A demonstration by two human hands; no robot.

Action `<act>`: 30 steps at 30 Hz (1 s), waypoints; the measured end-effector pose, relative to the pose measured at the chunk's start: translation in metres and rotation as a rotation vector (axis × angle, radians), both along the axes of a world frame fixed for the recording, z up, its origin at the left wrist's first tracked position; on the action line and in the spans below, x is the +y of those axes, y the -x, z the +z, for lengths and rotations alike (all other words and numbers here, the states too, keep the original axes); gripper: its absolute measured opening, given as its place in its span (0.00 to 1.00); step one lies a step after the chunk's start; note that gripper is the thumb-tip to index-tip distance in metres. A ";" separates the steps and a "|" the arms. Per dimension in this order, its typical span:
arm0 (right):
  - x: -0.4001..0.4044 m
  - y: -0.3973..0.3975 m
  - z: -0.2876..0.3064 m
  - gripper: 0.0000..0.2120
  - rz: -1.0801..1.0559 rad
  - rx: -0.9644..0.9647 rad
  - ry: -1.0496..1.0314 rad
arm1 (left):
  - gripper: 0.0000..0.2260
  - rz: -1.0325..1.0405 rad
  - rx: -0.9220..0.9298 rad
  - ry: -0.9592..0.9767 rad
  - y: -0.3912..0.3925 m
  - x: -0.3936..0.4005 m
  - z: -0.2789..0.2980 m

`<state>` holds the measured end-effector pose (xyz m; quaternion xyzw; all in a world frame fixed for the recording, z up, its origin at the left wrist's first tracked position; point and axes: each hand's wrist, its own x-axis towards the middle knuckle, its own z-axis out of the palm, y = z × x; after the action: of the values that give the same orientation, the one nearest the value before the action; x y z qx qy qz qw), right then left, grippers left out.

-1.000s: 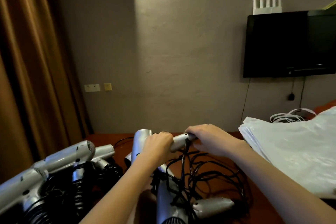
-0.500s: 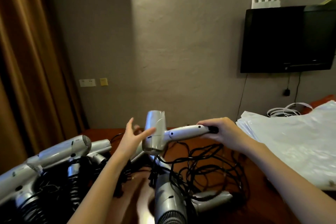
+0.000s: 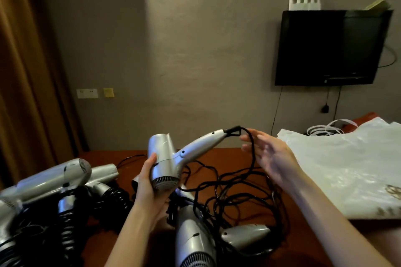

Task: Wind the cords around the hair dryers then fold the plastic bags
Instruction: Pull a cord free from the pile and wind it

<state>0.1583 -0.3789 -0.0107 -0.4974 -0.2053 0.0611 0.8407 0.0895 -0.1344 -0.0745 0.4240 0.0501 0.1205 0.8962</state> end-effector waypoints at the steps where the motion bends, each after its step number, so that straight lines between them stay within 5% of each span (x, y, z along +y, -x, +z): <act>1: 0.005 0.003 -0.005 0.13 0.040 0.014 -0.030 | 0.33 0.022 0.013 0.056 -0.002 0.003 -0.005; 7: 0.030 0.004 -0.022 0.14 0.183 0.121 -0.099 | 0.29 0.121 -0.012 0.120 -0.005 0.008 -0.017; 12: 0.022 -0.008 -0.021 0.19 0.184 0.013 0.225 | 0.50 0.108 0.001 0.185 -0.002 0.015 -0.020; 18: -0.024 -0.040 -0.010 0.30 0.108 -0.038 0.228 | 0.30 0.175 -0.034 0.173 -0.006 0.023 -0.029; 21: -0.033 -0.040 -0.001 0.14 0.099 -0.064 0.166 | 0.23 0.204 -0.028 0.107 -0.005 0.018 -0.029; 25: -0.028 -0.030 0.013 0.16 0.274 -0.098 -0.143 | 0.21 0.262 -0.042 0.039 -0.008 0.008 -0.028; 30: 0.012 -0.017 -0.005 0.16 0.424 -0.216 0.132 | 0.23 0.282 -0.053 0.034 -0.007 0.004 -0.028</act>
<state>0.1748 -0.3666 -0.0159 -0.5006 -0.3892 0.1961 0.7480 0.0970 -0.1301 -0.1021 0.3940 0.0875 0.2557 0.8785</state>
